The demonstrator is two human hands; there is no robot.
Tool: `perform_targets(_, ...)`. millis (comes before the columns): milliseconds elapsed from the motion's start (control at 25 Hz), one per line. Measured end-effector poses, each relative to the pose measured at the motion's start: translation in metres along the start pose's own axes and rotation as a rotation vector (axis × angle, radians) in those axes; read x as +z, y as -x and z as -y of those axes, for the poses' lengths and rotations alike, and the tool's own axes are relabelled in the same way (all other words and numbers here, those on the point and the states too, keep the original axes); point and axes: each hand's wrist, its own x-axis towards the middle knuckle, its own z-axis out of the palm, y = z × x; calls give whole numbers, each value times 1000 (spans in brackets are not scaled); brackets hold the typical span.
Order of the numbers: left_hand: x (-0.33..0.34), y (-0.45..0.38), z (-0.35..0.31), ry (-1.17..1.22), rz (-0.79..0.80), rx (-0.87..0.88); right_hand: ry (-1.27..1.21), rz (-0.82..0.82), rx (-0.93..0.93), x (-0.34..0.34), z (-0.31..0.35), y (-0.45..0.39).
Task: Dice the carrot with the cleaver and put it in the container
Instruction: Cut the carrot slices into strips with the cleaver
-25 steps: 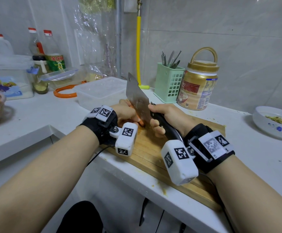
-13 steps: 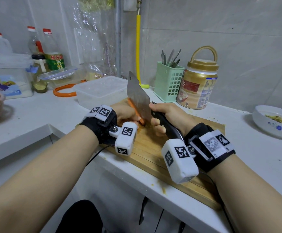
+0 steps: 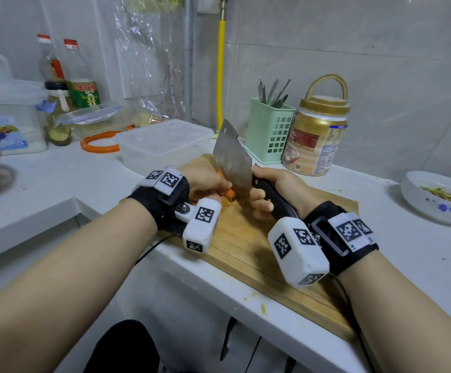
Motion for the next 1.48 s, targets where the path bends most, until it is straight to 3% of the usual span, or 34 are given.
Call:
perform_targets(240,6,-12,0,-127,-49,33,-148,-4,24,-6,1,3)
perform_targets(640,-3,-14,-1,-259,-159,35,-196,-23,2,-12,4,3)
perform_targets(1040,-22,-28,17,-175,-251,92,-181,-8,-53,-3,7,9)
perform_targets(1240,-26,-31,20,-320,-287,111,-165,-13,-55,-2,6,9)
perform_targets(1360,-26,-31,22,-174,-312,206,-166,-17,-64,-4,7,9)
perform_targets(1480,-25,-33,23,-85,-470,377,-174,-27,-75,-5,7,9)
